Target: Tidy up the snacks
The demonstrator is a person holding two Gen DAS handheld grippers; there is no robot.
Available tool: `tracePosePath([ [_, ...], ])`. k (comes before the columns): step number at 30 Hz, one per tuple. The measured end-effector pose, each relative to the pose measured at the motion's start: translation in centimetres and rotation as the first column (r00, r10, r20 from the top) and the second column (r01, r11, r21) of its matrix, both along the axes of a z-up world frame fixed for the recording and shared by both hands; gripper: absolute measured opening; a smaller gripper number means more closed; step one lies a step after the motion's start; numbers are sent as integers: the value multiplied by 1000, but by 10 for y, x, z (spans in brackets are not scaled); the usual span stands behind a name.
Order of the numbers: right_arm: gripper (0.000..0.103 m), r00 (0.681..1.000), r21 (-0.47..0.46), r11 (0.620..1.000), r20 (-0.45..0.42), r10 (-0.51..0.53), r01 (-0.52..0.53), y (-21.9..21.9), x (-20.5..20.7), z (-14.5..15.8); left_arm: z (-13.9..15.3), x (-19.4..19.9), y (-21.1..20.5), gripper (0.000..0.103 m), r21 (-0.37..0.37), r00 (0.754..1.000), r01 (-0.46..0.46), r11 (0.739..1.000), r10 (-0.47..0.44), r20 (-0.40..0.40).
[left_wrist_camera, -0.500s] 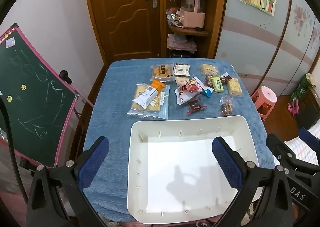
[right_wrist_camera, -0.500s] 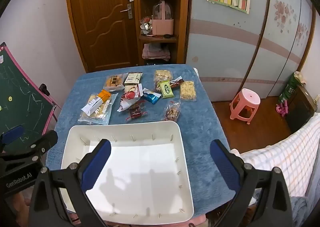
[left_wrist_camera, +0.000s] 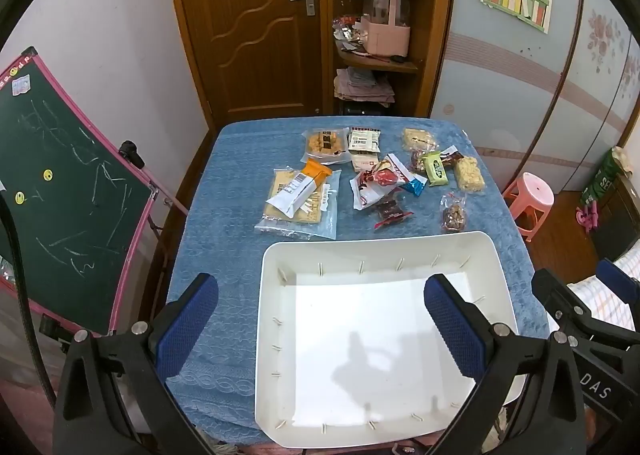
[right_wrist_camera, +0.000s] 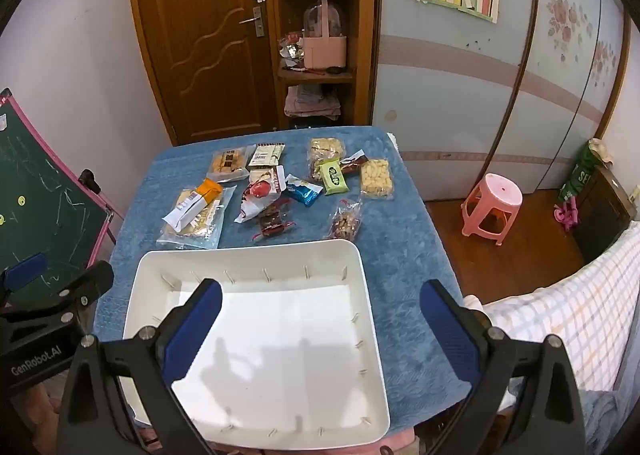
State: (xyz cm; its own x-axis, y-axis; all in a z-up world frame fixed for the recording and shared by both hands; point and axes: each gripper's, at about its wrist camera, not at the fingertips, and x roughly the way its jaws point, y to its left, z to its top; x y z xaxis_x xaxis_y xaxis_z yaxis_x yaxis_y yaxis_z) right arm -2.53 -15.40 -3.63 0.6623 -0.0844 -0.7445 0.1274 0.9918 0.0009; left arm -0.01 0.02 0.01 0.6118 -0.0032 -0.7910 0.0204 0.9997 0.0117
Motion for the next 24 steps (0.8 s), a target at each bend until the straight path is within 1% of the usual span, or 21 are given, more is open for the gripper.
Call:
tracePosePath([
  [15, 100, 1000, 5, 1000, -4, 0, 0, 0, 1, -6, 0, 0, 0, 102, 0, 1000, 4, 1000, -4, 0],
  [24, 100, 1000, 9, 1000, -7, 1, -1, 0, 2, -9, -3, 1, -4, 102, -1, 1000, 16, 1000, -16, -23],
])
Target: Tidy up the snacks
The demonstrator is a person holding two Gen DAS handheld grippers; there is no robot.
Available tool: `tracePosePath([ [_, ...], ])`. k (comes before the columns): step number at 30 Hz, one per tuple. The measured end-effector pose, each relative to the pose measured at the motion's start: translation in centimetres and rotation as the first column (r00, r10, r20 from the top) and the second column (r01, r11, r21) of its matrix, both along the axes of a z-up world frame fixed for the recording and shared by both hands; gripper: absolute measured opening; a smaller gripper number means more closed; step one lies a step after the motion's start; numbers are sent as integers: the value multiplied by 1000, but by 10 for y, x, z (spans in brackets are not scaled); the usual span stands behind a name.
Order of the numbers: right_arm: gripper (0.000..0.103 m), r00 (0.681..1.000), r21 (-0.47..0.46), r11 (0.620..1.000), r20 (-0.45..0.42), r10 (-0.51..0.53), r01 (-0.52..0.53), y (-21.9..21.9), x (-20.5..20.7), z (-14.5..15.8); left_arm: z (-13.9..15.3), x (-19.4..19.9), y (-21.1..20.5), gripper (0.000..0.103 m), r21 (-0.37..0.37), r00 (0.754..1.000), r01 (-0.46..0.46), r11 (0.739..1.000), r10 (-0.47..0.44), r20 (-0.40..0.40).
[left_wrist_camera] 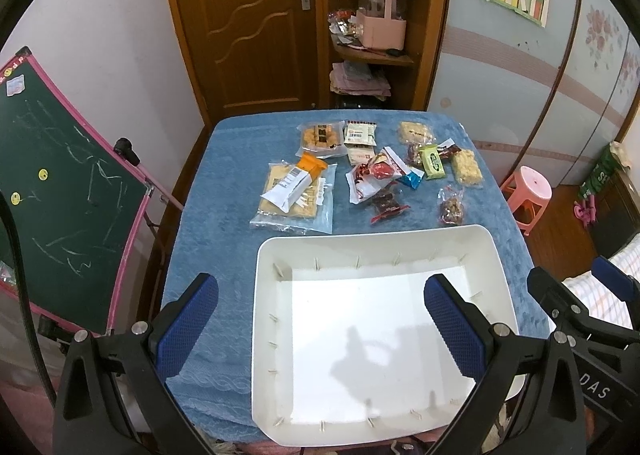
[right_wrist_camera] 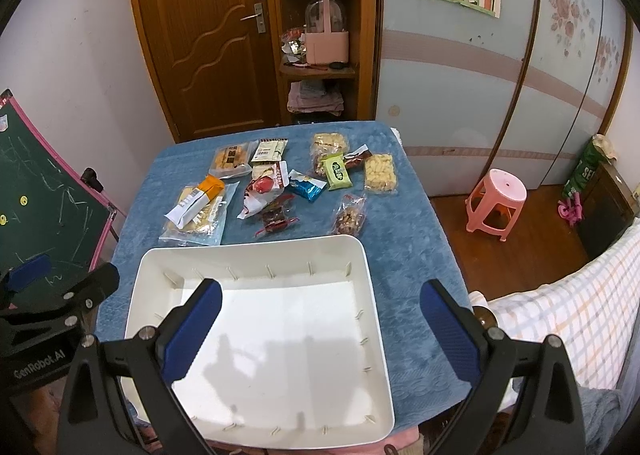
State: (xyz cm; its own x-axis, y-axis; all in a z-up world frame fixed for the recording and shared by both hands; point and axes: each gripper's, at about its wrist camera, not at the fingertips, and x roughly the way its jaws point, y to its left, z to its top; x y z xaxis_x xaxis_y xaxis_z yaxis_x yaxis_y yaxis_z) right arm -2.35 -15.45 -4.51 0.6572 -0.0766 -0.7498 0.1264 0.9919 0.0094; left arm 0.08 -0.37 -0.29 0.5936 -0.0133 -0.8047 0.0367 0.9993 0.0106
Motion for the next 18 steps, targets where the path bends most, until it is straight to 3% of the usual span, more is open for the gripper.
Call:
tracePosePath([
  [18, 100, 1000, 7, 1000, -8, 1, -1, -2, 4, -6, -13, 4, -3, 100, -3, 999, 13, 1000, -13, -38],
])
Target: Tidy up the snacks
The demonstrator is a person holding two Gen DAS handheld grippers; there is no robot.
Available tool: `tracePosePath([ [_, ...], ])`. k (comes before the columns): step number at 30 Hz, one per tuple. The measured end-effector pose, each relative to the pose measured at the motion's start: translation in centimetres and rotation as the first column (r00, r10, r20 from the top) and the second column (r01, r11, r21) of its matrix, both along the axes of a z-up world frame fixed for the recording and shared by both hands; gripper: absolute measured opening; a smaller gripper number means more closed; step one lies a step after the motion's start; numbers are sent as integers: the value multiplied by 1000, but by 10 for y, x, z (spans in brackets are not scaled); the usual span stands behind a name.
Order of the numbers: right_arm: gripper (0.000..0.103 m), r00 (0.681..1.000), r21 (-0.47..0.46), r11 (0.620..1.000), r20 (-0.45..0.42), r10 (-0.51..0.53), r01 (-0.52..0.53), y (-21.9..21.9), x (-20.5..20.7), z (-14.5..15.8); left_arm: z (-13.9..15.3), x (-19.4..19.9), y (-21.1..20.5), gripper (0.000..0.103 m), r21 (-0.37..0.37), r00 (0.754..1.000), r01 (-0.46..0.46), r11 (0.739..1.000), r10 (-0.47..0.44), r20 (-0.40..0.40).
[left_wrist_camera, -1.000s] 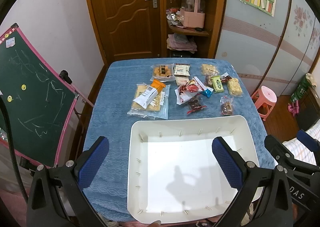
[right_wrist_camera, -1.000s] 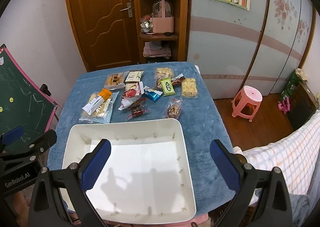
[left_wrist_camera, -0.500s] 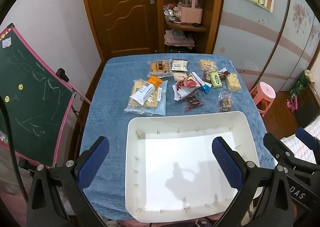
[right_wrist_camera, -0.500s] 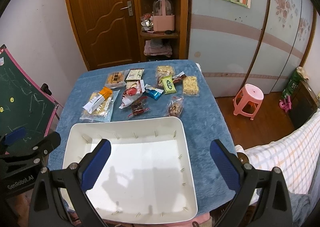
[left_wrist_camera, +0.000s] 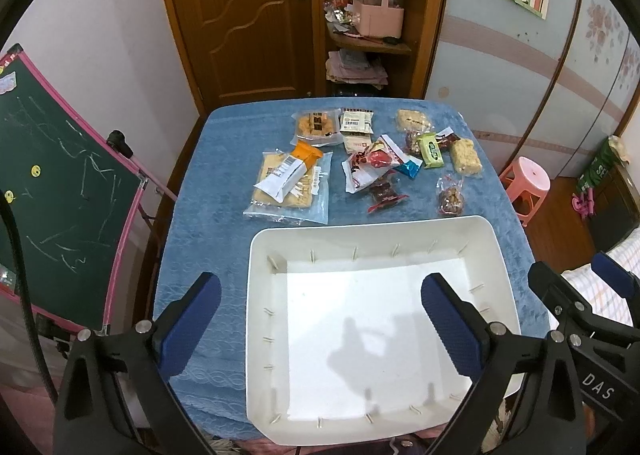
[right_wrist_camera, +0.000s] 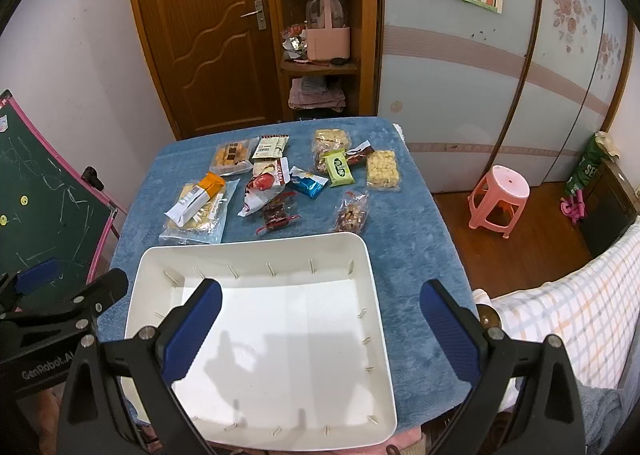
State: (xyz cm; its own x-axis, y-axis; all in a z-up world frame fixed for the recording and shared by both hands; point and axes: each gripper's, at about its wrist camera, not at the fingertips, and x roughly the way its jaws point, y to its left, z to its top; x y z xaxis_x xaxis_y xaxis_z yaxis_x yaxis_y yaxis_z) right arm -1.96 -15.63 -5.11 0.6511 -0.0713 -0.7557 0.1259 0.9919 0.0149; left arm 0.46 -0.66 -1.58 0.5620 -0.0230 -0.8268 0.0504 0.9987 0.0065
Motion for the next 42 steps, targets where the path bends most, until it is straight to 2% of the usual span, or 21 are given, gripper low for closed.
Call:
tracePosePath([
  [6, 100, 1000, 6, 1000, -8, -1, 1, 2, -3, 3, -1, 1, -2, 99, -1, 1000, 3, 1000, -3, 2],
  [11, 100, 1000, 30, 999, -17, -25, 25, -7, 5, -9, 2, 4, 0, 99, -21, 1000, -2, 1000, 2, 23],
  [16, 100, 1000, 38, 999, -12, -28, 29, -10, 8, -6, 10, 12, 1, 99, 1, 999, -3, 1000, 3, 38],
  [24, 100, 1000, 40, 999, 8, 1, -1, -24, 28, 17, 37, 24, 10, 99, 9, 990, -2, 1000, 1, 140],
  [32, 100, 999, -20, 1000, 51, 11, -10, -39, 58, 50, 62, 62, 23, 99, 22, 985, -2, 1000, -1, 171],
  [35, 100, 998, -46, 999, 65, 22, -19, -43, 73, 61, 68, 74, 26, 99, 39, 977, -10, 999, 2, 213],
  [38, 100, 997, -31, 999, 60, 39, -37, -49, 90, 65, 73, 90, 30, 99, 80, 966, -19, 997, -3, 259],
  [42, 100, 999, -12, 999, 25, 39, -38, -56, 119, 61, 68, 122, 36, 99, 87, 979, -13, 996, -5, 202],
])
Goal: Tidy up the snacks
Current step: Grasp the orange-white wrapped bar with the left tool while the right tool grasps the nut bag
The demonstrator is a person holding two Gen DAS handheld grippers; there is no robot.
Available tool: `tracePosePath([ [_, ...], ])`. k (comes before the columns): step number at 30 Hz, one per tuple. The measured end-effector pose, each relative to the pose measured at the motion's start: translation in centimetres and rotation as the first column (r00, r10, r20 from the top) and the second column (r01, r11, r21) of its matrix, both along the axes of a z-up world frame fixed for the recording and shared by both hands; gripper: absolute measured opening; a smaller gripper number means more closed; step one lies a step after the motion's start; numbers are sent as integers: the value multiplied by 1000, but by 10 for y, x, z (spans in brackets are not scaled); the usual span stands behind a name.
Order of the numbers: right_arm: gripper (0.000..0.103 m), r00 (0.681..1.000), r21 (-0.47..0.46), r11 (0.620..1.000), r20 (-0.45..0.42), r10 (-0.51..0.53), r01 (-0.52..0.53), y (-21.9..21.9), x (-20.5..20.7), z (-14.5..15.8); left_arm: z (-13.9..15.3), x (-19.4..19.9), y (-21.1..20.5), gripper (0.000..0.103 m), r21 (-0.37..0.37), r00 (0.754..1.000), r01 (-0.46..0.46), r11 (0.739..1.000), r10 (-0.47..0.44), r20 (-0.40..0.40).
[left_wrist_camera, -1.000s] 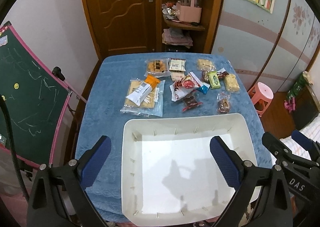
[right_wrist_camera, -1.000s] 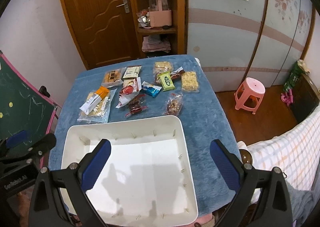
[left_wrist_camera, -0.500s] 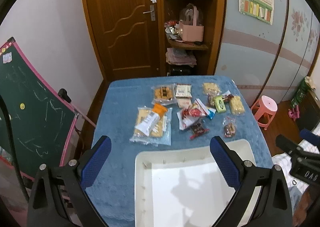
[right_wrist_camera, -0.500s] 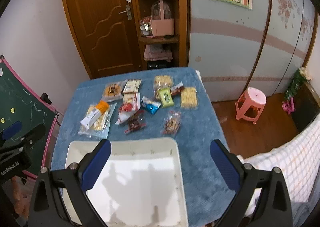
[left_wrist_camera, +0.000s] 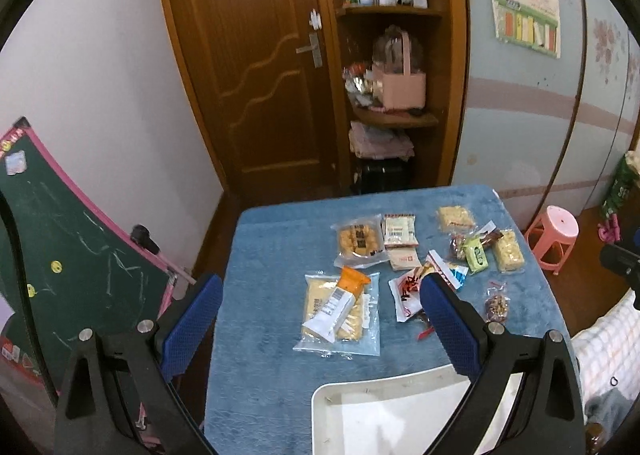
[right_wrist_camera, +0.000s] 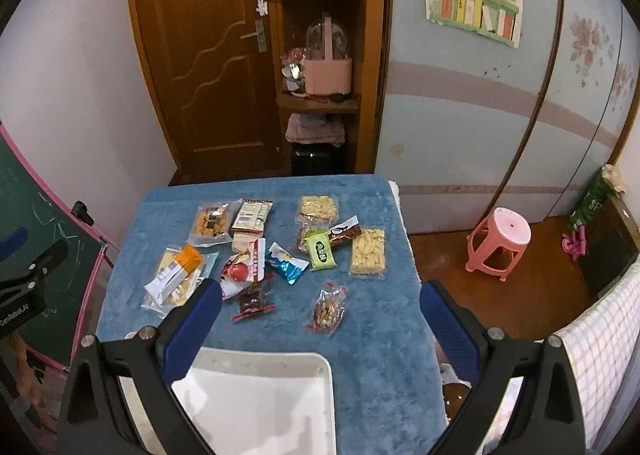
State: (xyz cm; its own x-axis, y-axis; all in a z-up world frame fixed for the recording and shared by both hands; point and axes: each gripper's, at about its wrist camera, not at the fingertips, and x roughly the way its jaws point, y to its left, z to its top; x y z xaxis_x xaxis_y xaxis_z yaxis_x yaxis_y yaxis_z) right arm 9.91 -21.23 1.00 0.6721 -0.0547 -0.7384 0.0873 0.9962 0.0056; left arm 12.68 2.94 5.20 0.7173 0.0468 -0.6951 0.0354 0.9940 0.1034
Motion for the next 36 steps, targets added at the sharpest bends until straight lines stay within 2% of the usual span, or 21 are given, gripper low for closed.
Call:
tracePosePath([
  [5, 100, 998, 2, 1000, -60, 7, -7, -8, 36, -16, -19, 42, 4, 99, -44, 991, 36, 998, -41, -125],
  [9, 100, 992, 37, 999, -125, 11, -7, -16, 62, -40, -51, 68, -1, 99, -46, 976, 51, 998, -59, -211],
  [16, 100, 966, 120, 992, -257, -4, 36, -34, 96, -96, -133, 117, -5, 99, 19, 916, 38, 999, -27, -400],
  [21, 98, 934, 165, 983, -355, -21, 85, -43, 112, -144, -176, 137, -4, 95, 48, 892, 53, 997, -26, -452],
  [25, 88, 899, 172, 978, -436, -35, 121, -46, 122, -181, -202, 152, 4, 93, 23, 866, 36, 999, -20, -499],
  [28, 83, 875, 198, 971, -484, -26, 138, -47, 129, -204, -215, 159, 7, 88, 4, 852, 31, 1000, -24, -523],
  [36, 75, 837, 177, 978, -546, 3, 112, -36, 140, -237, -233, 167, 1, 88, -13, 834, 78, 997, -73, -546],
])
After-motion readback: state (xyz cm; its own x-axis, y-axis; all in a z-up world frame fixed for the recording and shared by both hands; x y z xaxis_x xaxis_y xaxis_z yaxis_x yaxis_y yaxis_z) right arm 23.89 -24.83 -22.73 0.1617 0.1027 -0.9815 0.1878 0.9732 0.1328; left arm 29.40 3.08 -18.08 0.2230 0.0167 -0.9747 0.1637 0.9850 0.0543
